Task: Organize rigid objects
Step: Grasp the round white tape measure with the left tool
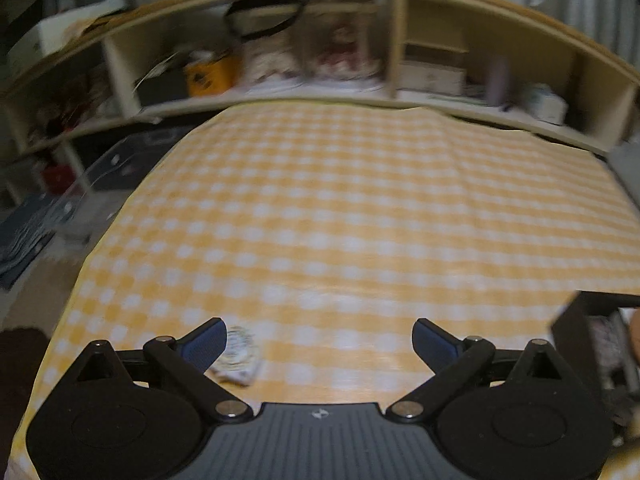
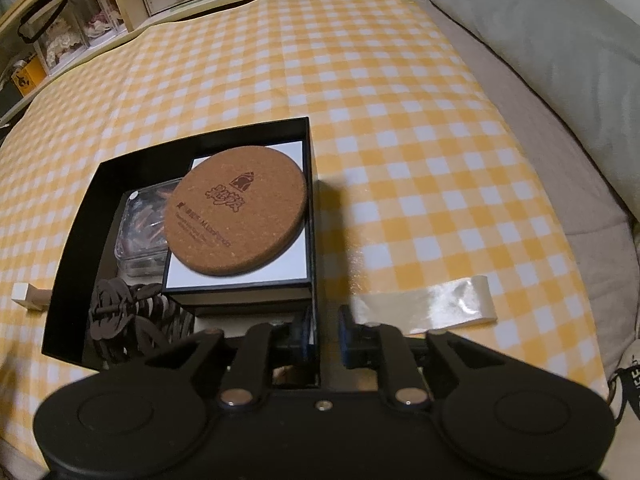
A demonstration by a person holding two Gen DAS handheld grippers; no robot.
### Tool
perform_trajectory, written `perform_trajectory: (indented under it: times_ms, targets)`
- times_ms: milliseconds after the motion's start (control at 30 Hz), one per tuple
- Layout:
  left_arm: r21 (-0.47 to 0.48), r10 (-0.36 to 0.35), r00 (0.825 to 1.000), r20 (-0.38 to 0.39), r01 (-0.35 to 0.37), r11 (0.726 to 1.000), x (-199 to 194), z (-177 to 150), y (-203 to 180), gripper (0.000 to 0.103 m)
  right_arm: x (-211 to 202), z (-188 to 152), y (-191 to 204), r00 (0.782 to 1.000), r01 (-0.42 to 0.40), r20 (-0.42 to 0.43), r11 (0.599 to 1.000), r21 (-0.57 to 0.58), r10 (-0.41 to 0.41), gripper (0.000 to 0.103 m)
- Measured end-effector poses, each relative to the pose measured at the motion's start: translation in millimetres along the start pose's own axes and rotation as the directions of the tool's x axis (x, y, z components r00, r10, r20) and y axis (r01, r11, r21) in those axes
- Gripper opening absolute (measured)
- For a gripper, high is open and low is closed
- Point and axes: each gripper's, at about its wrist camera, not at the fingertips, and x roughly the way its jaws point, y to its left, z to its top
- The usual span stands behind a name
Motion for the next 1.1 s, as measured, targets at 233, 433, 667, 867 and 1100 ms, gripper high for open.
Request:
perform_trajectory:
  times_ms: [233,433,667,867,1100]
  targets:
    - [-0.002,0.069,0.997,-0.04,-0.069,0.998,37,0,43,0.099,-1,0,1,0.999,0.019,0.027,1.0,-0.023,-0.018,0.046]
    - [0.002,0.1,0.993,-0.069,-0.1,0.995,59,-7,57,0.099,-11,4,-3,0.997,-0.007,0.082,1.0,-0.016,0.009,0.099]
    - [0.063,0.094,0.993,-0.073,-0.089,0.994,71,-8,49,0.099,-7,8,-32,0.995,-0.03,0.096,0.988,0.153,0.015,0.054]
    - [0.089,0.092,0.992,-0.083,-0.085,0.992,78,-9,46,0.099,-10,6,-22,0.995,-0.028,0.102,0.996,0.086,0.019,0.04]
    - [0.087,0.086,0.991,-0.099,-0.077,0.993,88,-10,52,0.099,2,2,-5,1.0,0.021,-0.002,1.0,-0.015,-0.021,0.021]
